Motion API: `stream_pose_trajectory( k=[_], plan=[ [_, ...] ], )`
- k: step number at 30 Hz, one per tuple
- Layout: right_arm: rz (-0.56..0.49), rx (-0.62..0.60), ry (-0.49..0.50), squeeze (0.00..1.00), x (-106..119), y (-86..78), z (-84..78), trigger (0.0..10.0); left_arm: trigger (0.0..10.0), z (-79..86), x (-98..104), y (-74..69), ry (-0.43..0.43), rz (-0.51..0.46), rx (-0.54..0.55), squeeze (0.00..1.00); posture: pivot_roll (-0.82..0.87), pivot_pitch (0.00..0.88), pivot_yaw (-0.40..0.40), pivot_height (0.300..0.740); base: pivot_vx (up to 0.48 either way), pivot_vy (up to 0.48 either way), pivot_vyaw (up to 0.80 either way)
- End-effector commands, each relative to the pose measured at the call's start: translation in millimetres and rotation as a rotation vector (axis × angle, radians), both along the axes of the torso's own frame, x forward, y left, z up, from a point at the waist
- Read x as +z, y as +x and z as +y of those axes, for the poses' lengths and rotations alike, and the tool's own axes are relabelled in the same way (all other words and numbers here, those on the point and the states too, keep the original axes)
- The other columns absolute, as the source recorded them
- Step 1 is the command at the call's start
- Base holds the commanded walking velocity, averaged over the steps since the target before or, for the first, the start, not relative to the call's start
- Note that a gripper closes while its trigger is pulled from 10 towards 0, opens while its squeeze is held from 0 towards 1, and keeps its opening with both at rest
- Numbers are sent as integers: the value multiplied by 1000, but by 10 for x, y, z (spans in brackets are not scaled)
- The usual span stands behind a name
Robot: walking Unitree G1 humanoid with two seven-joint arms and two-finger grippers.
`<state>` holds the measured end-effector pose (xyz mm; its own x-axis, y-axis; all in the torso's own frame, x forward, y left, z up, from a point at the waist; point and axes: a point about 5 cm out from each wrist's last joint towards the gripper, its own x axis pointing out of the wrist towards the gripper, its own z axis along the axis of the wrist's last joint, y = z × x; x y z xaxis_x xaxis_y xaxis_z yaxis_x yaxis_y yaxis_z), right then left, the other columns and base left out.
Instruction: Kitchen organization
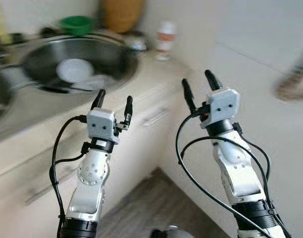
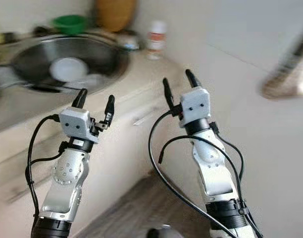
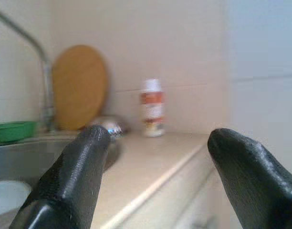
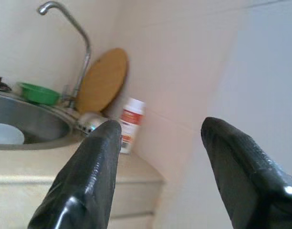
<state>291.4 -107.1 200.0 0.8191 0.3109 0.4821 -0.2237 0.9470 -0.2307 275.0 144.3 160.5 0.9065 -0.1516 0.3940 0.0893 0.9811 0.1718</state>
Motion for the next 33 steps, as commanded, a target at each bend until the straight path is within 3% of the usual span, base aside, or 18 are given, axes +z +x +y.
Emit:
stream_pose_trajectory(
  k=[1,8,19,25,33],
  plan=[
    [-25,-2,6,0,67,10,-37,10000,10000,-41,26,-5,-7,-15,-14,0,45,12,-55,740,0,-439,-800],
    [-26,0,7,0,69,4,-46,10000,10000,-34,22,-1,-31,-7,-9,0,45,13,-57,740,0,-125,-800],
    [-30,1,4,0,67,5,-43,10000,10000,-45,10,0,-34,1,-22,0,42,8,-55,740,0,442,-800],
    [-30,-10,4,0,56,4,-56,10000,10000,-49,14,-3,-32,-8,-21,0,41,4,-53,740,0,0,-800],
    [-22,-131,-10,0,45,63,-180,10000,10000,-65,-4,-1,-20,1,-26,0,41,1,-52,740,0,0,-800]
  ],
)
